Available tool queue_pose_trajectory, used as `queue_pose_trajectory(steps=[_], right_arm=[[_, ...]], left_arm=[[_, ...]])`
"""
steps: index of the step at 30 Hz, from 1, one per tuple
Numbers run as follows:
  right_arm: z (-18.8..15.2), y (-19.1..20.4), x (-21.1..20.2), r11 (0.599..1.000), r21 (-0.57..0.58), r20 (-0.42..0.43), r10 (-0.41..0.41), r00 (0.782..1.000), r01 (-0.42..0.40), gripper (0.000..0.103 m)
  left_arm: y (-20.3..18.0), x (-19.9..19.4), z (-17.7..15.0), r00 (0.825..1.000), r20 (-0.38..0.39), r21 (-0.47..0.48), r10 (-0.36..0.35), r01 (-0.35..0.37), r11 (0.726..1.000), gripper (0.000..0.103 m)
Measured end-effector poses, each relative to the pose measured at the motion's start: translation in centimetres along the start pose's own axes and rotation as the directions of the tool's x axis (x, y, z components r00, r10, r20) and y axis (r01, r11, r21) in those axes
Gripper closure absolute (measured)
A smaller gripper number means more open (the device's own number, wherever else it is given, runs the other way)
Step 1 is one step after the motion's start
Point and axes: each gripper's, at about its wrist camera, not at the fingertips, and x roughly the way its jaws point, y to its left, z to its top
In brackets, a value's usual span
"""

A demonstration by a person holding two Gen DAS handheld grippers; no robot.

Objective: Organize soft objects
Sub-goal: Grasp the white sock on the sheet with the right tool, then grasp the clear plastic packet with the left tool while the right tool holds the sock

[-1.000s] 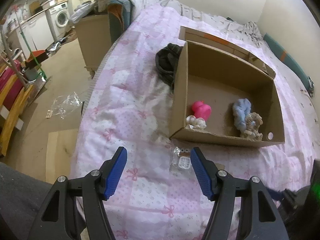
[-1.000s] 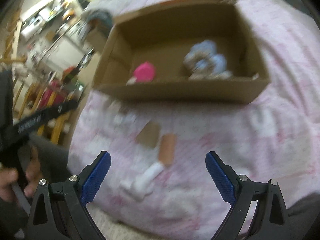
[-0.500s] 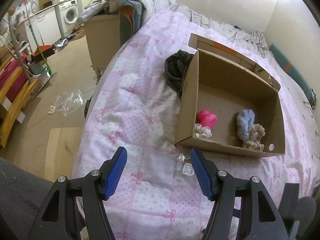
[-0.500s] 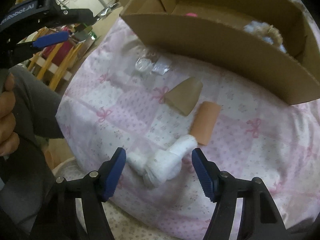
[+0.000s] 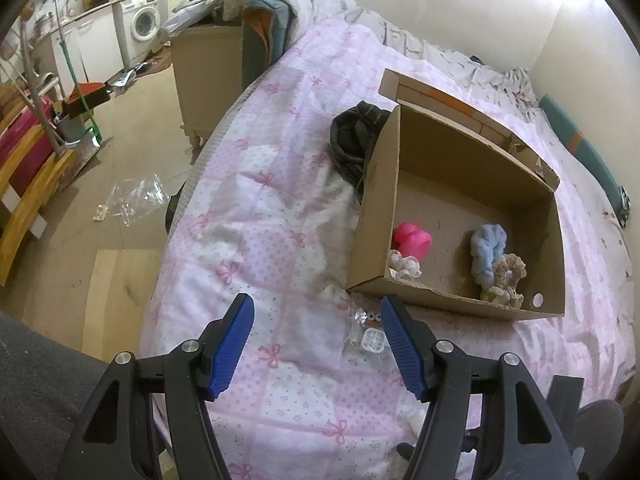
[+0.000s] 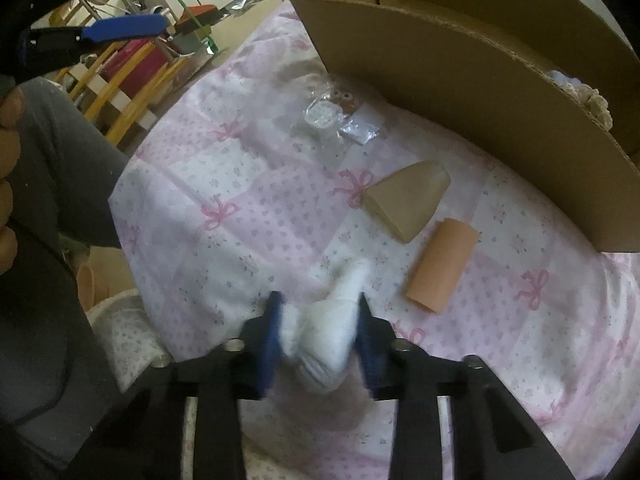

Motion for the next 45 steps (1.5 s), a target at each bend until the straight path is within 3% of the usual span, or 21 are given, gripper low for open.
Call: queue_pose_trajectory(steps=[6,9,14,16,22,25,34,45], right_arm=[[0.1,0.1,-1.7,1.000,-0.006,0.058,0.016,0.998,-0.016,0.078],[0.1,-0.2,-3.6,1.000,0.009,0.106,0.008,0.994,-0.008,0.078],[-0.5,-3.6,-8.4,0.980,0.195,0.264,-0.028,0.964,-0.026,0.078],[-0.9,-5.0,-8.6,0.961,0.262,0.276,0.014,0.961,-0.089,0.078],[-1.6,-7.2,-9.8,0.927,0.357,0.341,-0.012,0.940,-0.117,0.078],[-1.7,-7.9,-10.6,0.915,0.381,0.377,-0.024,0.926,-0.131,0.078],[-1.9,-9.5,-10.0,0.879,0.454,0.379,-0.042,0.924,-0.147,0.078],[-1.7,-9.0,-9.7,0.890,0.439,0.372,-0.050,0.927,-0.128,0.078]], left_arm=[[0.3,0.2,-0.1,1.000,-0.003,-0.019,0.006,-0.006,1.000,0.040],[0.4,0.1,-0.3,0.999,0.048,-0.017,0.020,-0.019,1.000,0.040],[1.6,1.3,-0.4,1.000,0.008,-0.083,-0.008,0.008,0.997,0.040],[1.8,1.9,-0.4,1.000,-0.005,-0.102,-0.019,0.018,0.995,0.040],[-0.5,4.4,-1.7,0.997,-0.069,-0.016,-0.033,0.032,0.999,0.040],[-1.4,6.0,-2.6,0.996,-0.079,-0.027,-0.043,0.041,0.999,0.040],[-3.8,10.0,-4.2,0.990,-0.133,0.006,-0.044,0.046,0.999,0.040],[-5.3,11.6,-4.8,0.990,-0.142,0.084,-0.014,0.026,0.996,0.040]])
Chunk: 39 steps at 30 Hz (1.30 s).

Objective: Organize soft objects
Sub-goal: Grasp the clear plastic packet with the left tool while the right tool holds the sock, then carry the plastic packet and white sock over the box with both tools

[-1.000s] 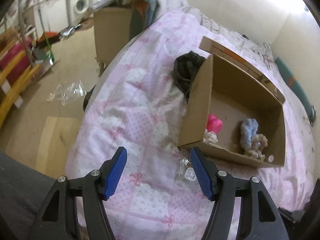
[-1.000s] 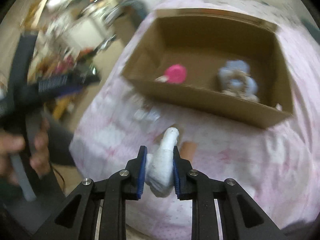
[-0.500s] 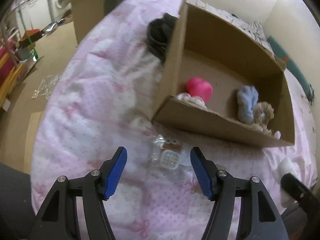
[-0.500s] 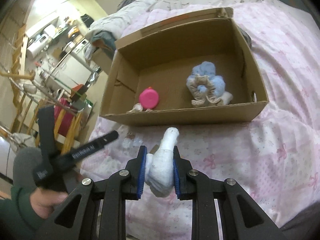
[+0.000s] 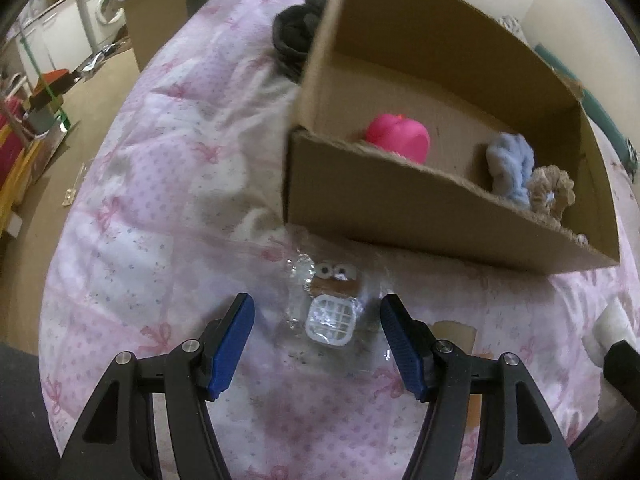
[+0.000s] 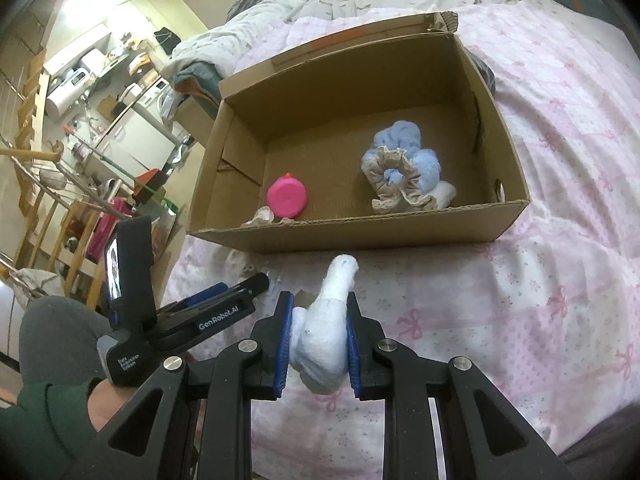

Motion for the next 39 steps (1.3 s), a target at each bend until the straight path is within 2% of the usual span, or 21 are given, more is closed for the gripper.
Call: queue_pose_trajectory(steps=[2,4,7,16,28,33,39], right_arm=[[-0.1,0.0,0.1,1.000,-0.002,-0.004,-0.006,1.000,0.006,0.078],[-0.1,0.1,0.1,1.000,-0.004,-0.006,-0.012,1.000,0.012,0.078],[-0.1,0.1,0.1,1.000,-0.004,-0.004,-0.009,1.000,0.009,0.078],[-0.1,0.7,0.5,0.999,-0.033,-0.002,-0.005,1.000,0.005,0.078],[0.0,0.8,0.5,0.999,-0.036,-0.003,-0.023,1.000,0.023,0.078],[-0.1,0.8,0.3,0.999,-0.041,0.003,-0.033,0.999,0.033,0.078],[-0.1,0.9,0.0,0.998,-0.048,0.019,-0.036,0.999,0.037,0.078]], left_arm=[[-0.3,0.1,-0.1,1.000,-0.003,0.018,0.011,-0.011,1.000,0.044],[-0.8,0.2,0.0,1.000,-0.011,0.046,0.009,-0.009,0.999,0.065],[-1.2,0.3,-0.1,1.000,-0.030,0.077,-0.006,0.008,0.997,0.078],[-1.1,-0.4,-0.3,0.998,-0.050,0.065,-0.037,0.040,0.997,0.082],[0.2,-2.6,-1.3,0.999,-0.038,0.047,-0.023,0.025,0.999,0.082],[1.1,-4.3,-1.2,1.000,-0.014,0.024,-0.018,0.018,1.000,0.082],[1.0,-7.8,-1.2,0.998,0.058,0.047,-0.030,0.027,0.999,0.082]])
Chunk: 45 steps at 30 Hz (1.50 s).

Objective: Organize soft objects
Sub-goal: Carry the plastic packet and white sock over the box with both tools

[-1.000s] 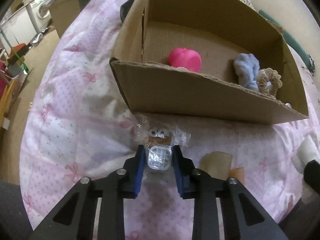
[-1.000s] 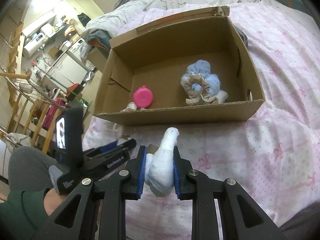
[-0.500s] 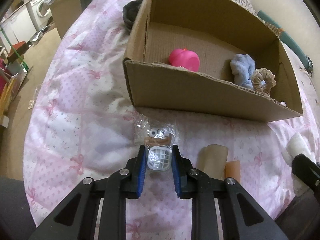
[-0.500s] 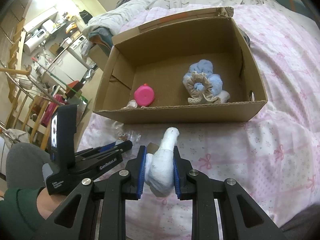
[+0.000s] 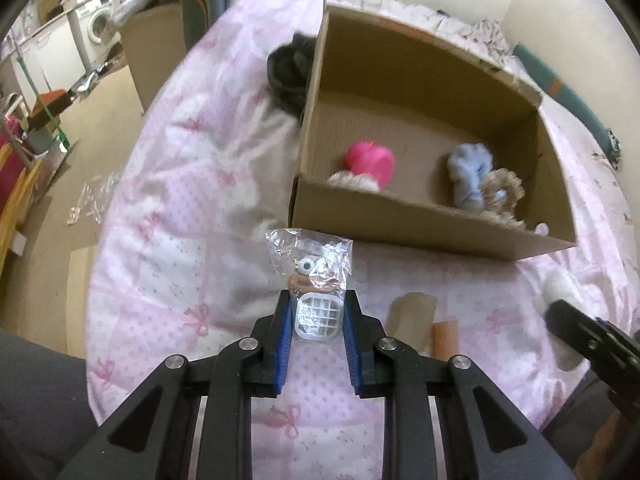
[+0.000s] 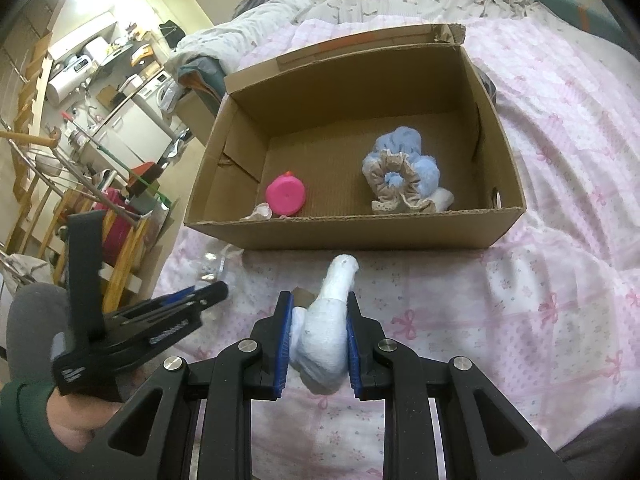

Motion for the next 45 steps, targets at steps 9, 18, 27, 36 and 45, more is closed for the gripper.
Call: queue_pose_trajectory(steps=[9,18,27,36,45], right_arm=[[0.3,-0.2,-0.7,1.000,0.012,0.035,0.013,0.999,-0.014,0.078],[3.2,0.6,-4.6,0.997,0.051,0.128,0.051,0.990,-0.058,0.078],[8.6,1.3,-6.5,0.996,0.036,0.174,0.069,0.982,-0.076,0.078],[13.9,0.1,-3.3,0.999,0.040,0.137,-0.005,0.991,-0.001,0.078],[13.3,-1.1,1.4,0.998,0.041,0.067,-0.059,0.996,0.056,0.078]], left_arm=[[-1.4,-2.3,1.0,1.000,0.008,0.065,-0.009,0.009,0.998,0.082],[-3.1,-5.7,6.3,0.992,0.117,0.160,-0.039,0.020,0.987,0.082],[-5.7,-4.7,11.4,0.988,0.137,0.211,-0.065,0.035,0.977,0.082],[-6.4,-0.9,14.1,0.991,0.123,0.204,-0.054,0.028,0.979,0.082],[-6.2,2.4,14.0,0.997,0.076,0.189,-0.033,0.018,0.982,0.082]])
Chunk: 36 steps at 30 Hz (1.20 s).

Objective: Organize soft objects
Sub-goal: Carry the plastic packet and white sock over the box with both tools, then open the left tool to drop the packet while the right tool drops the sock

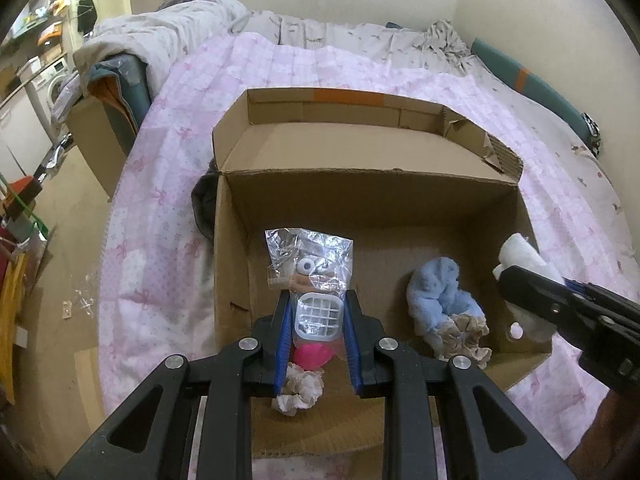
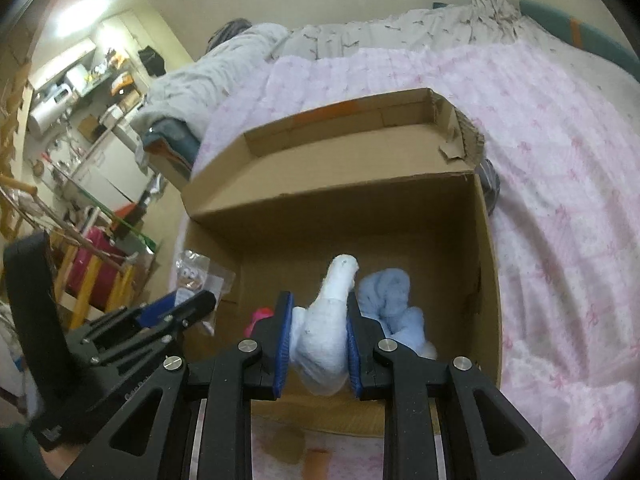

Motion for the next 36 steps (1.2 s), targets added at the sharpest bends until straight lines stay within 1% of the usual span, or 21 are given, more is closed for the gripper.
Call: queue_pose_trajectory(steps=[2,5,8,11,14,16,19,22,23,24,25,26,27,28,29,32,36], right_arm=[[0.0,0.1,0.0,1.000,-0.010,0.008,0.014,1.000,-0.014,0.078],[-0.2,-0.1,0.4,1.000,-0.008,0.010,0.007,1.000,-0.007,0.078],[-0.5,-0.7,1.4,1.000,0.012,-0.019,-0.002,1.000,0.002,0.078],[-0.7,-0.8,1.8,1.000,0.014,-0.014,0.013,1.000,-0.012,0.078],[-0.7,-0.6,1.9,1.000,0.001,-0.006,0.011,1.000,-0.011,0.077],[-0.8,-0.7,2.3,1.000,0.014,-0.019,0.009,1.000,-0.008,0.077],[-0.9,-0.9,2.8,1.000,0.026,-0.035,0.000,0.999,0.001,0.077],[-0.9,-1.0,3.0,0.999,0.036,-0.040,0.005,0.999,-0.004,0.077],[-0.9,-0.9,3.0,0.999,0.036,-0.037,0.007,0.999,-0.006,0.077],[-0.9,-0.9,2.9,0.999,0.035,-0.031,0.011,0.999,-0.010,0.077],[-0.9,-0.7,2.8,0.999,0.030,-0.024,0.013,1.000,-0.012,0.077],[-0.9,-0.7,2.7,1.000,0.027,-0.020,0.014,1.000,-0.013,0.077],[-0.8,-0.6,2.7,1.000,0.025,-0.020,0.015,1.000,-0.015,0.077],[-0.9,-0.6,2.7,1.000,0.026,-0.018,0.016,1.000,-0.016,0.077],[-0.9,-0.7,2.7,1.000,0.026,-0.015,0.013,1.000,-0.013,0.077],[-0.9,-0.9,2.8,0.999,0.034,-0.012,0.004,1.000,-0.004,0.077],[-0.9,-1.4,2.6,0.998,0.056,-0.002,0.001,1.000,-0.001,0.077]], left_arm=[[0.1,0.5,0.0,1.000,-0.010,-0.011,0.003,-0.003,1.000,0.082],[0.1,1.2,-0.2,0.999,-0.035,-0.021,0.000,-0.001,1.000,0.082],[-0.1,1.3,-0.5,0.999,-0.026,-0.001,0.033,-0.033,0.999,0.081],[0.0,1.5,-0.6,0.999,-0.031,-0.012,0.021,-0.021,1.000,0.081],[0.3,1.3,-0.5,0.999,-0.020,-0.029,0.026,-0.026,0.999,0.082],[0.4,1.1,-0.4,1.000,-0.014,-0.035,0.022,-0.022,0.999,0.081],[0.2,0.8,-0.4,1.000,-0.007,-0.028,-0.002,0.002,1.000,0.079],[0.1,0.5,-0.5,1.000,0.002,-0.021,0.003,-0.003,1.000,0.078],[0.1,0.3,-0.4,1.000,0.006,-0.020,0.005,-0.005,1.000,0.076],[0.1,0.2,-0.4,1.000,0.010,-0.019,0.006,-0.006,1.000,0.070],[0.0,0.0,-0.4,1.000,0.020,-0.018,0.006,-0.006,1.000,0.060],[0.0,-0.2,-0.4,1.000,0.030,-0.017,0.006,-0.005,1.000,0.055],[-0.1,-0.5,-0.4,0.999,0.042,-0.017,0.007,-0.006,1.000,0.045],[-0.2,-0.7,-0.4,0.998,0.057,-0.014,0.006,-0.005,1.000,0.041],[-0.4,-0.9,-0.4,0.998,0.067,-0.008,0.000,0.000,1.000,0.041],[-0.8,-0.9,-0.4,0.998,0.061,0.014,-0.016,0.015,1.000,0.040],[-1.1,-1.0,-0.4,0.998,0.064,0.022,-0.007,0.005,1.000,0.040]])
